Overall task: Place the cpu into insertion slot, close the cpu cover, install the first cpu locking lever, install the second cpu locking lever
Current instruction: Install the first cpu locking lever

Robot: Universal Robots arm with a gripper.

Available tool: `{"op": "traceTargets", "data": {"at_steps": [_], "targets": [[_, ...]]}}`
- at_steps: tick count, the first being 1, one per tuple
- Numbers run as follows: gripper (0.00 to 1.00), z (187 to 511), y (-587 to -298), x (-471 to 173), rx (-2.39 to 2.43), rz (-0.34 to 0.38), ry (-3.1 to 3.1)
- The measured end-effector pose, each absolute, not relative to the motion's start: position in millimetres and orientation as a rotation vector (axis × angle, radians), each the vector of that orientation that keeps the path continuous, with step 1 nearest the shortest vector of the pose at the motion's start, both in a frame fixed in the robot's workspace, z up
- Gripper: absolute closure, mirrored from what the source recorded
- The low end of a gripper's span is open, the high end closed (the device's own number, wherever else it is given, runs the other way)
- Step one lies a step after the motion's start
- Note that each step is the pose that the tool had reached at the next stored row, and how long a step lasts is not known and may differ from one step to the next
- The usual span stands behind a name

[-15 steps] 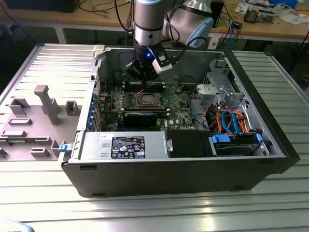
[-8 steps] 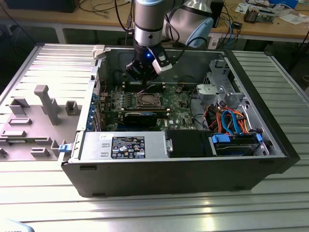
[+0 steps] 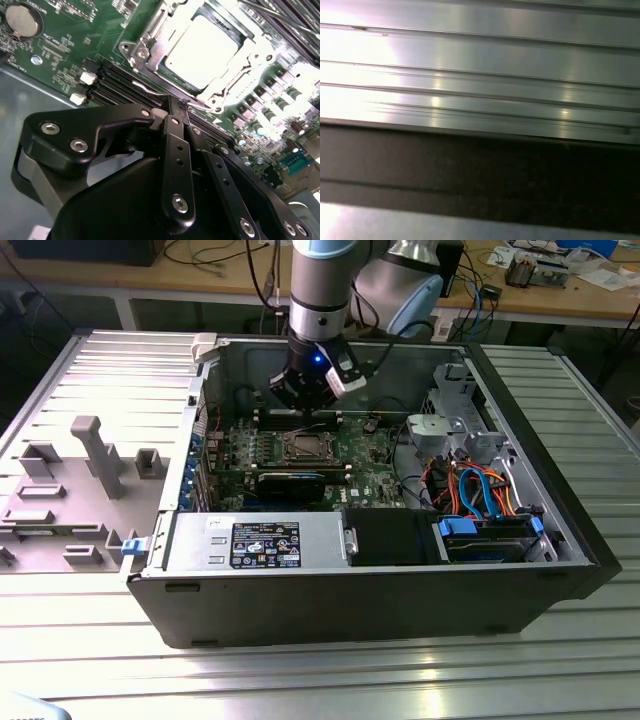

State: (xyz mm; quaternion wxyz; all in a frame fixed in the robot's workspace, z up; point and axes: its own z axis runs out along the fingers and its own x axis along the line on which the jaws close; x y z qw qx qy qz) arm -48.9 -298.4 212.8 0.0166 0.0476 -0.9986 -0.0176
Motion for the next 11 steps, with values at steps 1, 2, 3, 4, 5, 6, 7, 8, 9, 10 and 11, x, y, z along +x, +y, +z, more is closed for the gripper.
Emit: {"op": "traceTargets", "data": {"at_steps": [1,2,3,4,5,6,7,8,9,10,11], "targets": [[0.89,212.3,-298.4,-47.8,0.149,-0.055,-3.104],[0.89,211.6,-298.4,-46.1,0.149,-0.055,-3.104],[0.89,211.1,-298.4,-45.0,0.15,-0.055,-3.104],[0.89,210.3,-298.4,-43.8,0.15,-0.055,-3.104],[0.89,209.2,-298.4,-42.7,0.151,-0.055,-3.104],[0.89,207.7,-298.4,-41.2,0.151,-0.055,-3.104],[0.89,206.9,-298.4,-40.5,0.152,-0.055,-3.104],[0.89,206.2,-298.4,-39.7,0.152,-0.055,-3.104],[0.89,205.6,-298.4,-39.1,0.152,-0.055,-3.104],[0.89,204.9,-298.4,-38.4,0.153,-0.055,-3.104],[0.89,204.2,-298.5,-37.5,0.153,-0.054,-3.103]]}}
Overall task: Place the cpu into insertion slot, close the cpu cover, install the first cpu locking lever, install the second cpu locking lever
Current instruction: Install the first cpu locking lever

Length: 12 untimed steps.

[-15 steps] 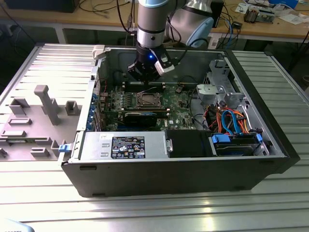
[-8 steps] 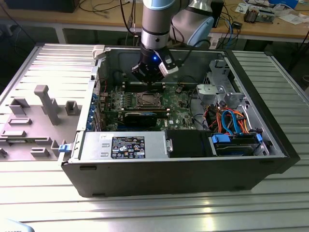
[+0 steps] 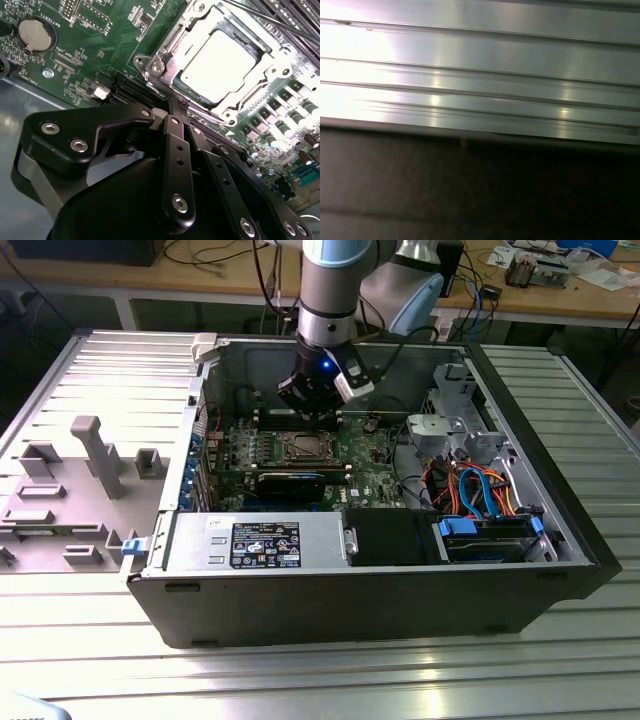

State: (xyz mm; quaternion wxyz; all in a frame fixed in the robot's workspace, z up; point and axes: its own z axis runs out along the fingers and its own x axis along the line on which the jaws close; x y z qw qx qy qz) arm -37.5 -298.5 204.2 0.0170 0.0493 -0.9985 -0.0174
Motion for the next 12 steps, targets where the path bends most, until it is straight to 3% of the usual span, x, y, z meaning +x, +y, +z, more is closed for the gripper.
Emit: {"op": "traceTargets", "data": {"at_steps": [12], "targets": [[0.89,201.7,-297.8,-34.3,0.168,-0.054,-3.103]]}}
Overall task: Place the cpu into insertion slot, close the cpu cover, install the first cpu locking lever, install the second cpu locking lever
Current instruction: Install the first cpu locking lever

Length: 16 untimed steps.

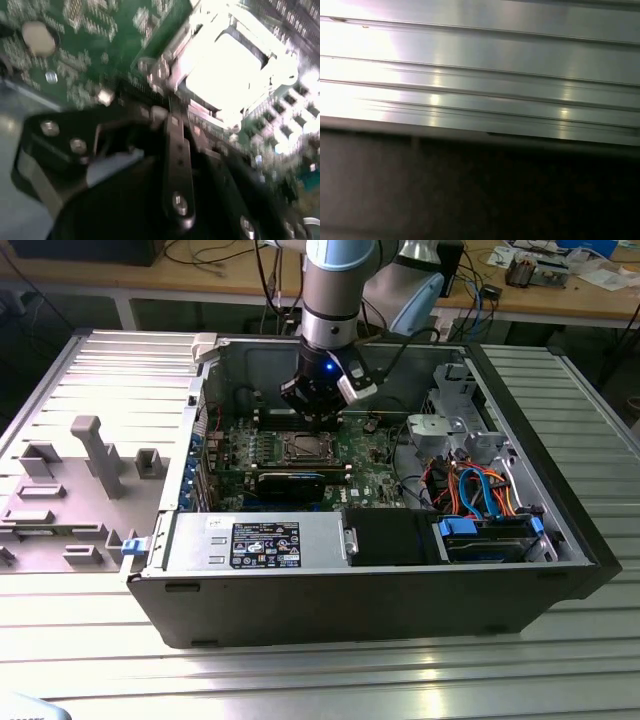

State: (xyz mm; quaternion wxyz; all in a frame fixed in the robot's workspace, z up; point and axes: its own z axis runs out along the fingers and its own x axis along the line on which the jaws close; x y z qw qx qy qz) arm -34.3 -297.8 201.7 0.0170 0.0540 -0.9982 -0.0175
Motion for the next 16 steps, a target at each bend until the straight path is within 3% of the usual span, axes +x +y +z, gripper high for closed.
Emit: {"op": "traceTargets", "data": {"at_steps": [16], "targets": [[0.89,212.3,-302.2,-34.2,0.177,-0.054,-3.102]]}}
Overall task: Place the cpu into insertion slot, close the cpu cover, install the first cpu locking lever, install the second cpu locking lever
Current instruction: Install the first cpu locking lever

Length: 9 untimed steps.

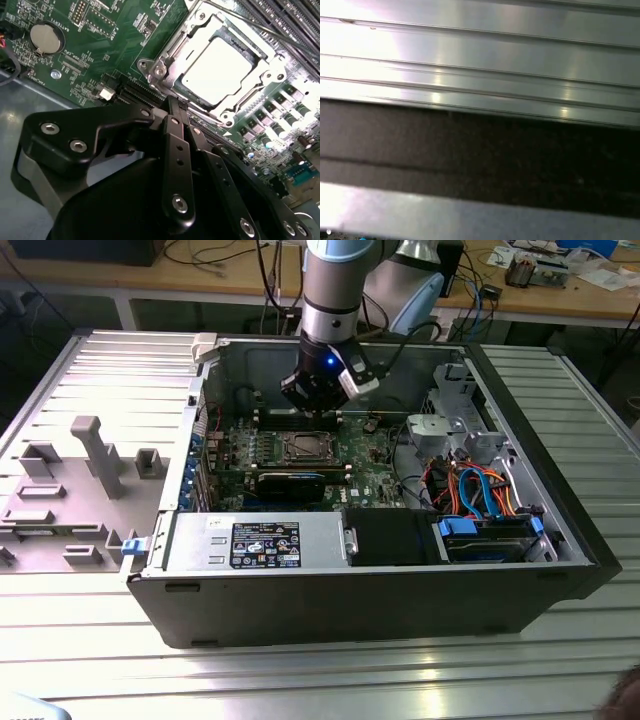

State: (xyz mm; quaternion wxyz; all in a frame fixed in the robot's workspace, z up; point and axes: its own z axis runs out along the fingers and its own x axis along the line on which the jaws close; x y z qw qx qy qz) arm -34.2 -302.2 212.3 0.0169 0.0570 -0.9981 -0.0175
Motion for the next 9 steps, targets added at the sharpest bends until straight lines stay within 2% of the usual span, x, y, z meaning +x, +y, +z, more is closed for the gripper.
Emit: {"op": "traceTargets", "data": {"at_steps": [9], "targets": [[0.89,212.3,-311.9,-34.2,0.177,-0.054,-3.102]]}}
